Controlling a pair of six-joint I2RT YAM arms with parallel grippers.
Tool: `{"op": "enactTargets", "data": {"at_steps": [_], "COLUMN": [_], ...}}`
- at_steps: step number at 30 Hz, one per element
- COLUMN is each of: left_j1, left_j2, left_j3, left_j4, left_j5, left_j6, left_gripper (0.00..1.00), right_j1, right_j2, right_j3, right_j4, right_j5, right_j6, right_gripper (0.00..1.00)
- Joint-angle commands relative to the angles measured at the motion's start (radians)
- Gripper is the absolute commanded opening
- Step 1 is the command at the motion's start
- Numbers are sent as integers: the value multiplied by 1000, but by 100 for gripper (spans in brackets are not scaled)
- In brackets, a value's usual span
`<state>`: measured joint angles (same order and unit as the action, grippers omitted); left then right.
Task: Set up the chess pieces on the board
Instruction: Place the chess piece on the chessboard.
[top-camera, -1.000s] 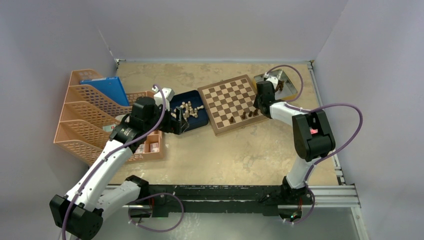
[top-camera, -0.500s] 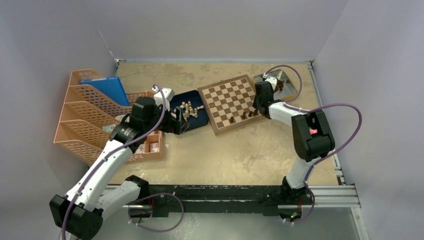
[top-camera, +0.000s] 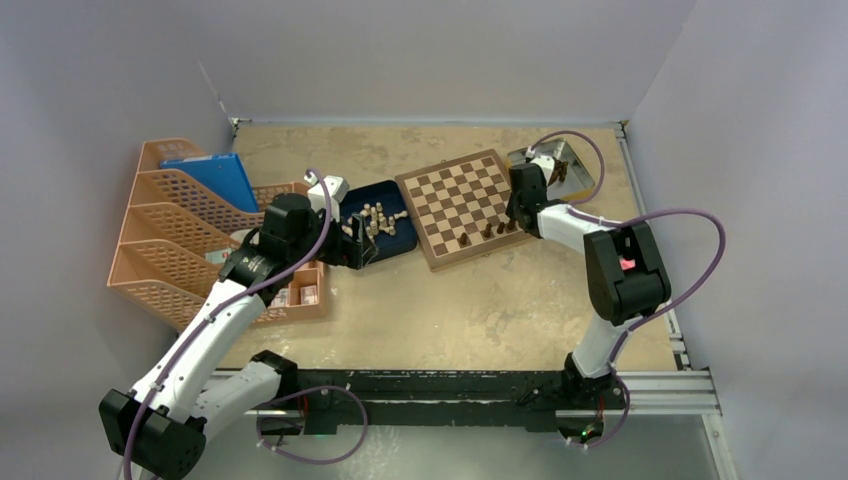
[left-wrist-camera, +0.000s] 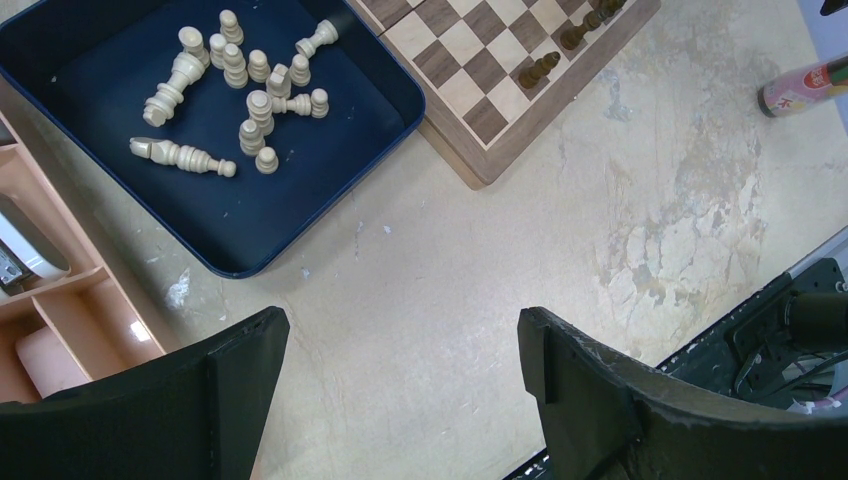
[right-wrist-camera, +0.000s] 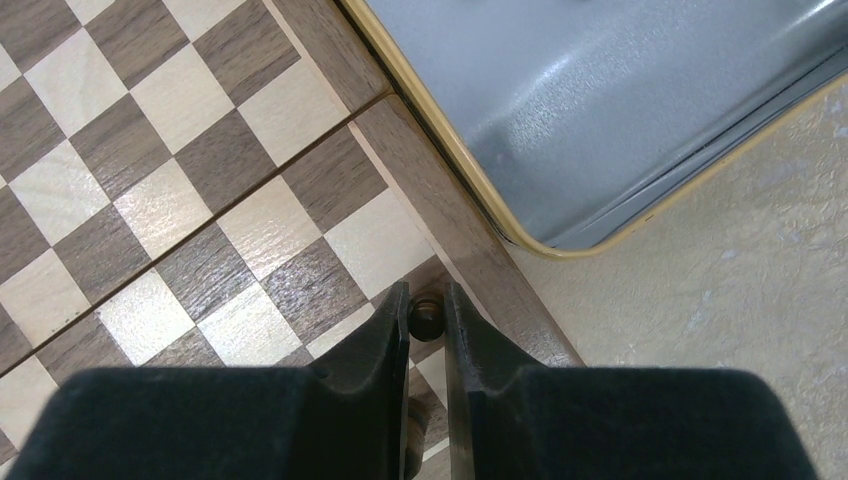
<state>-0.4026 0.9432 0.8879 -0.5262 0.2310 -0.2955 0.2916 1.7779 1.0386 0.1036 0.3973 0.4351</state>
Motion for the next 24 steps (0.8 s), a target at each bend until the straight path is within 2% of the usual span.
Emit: {"op": "enactTargets", "data": {"at_steps": [1,13,24], "left_j1": [-7,-7,-7], "left_j2": [-7,-10,-12], "left_j3": [12,11,12], "left_j4": [20,20,20], "left_j5": [-2,-2,-2], "left_j6": [1,-1,-1], "left_gripper": [85,85,85], "right_j1": [5,5,5], "right_j2": [-43,-53,-41], "right_j3": [-17,-11,6], "right_j4": [-47,-36,-30], "right_j5": [21,12,3], "right_j6": [13,20,20], "right_gripper": [17,24,21]}}
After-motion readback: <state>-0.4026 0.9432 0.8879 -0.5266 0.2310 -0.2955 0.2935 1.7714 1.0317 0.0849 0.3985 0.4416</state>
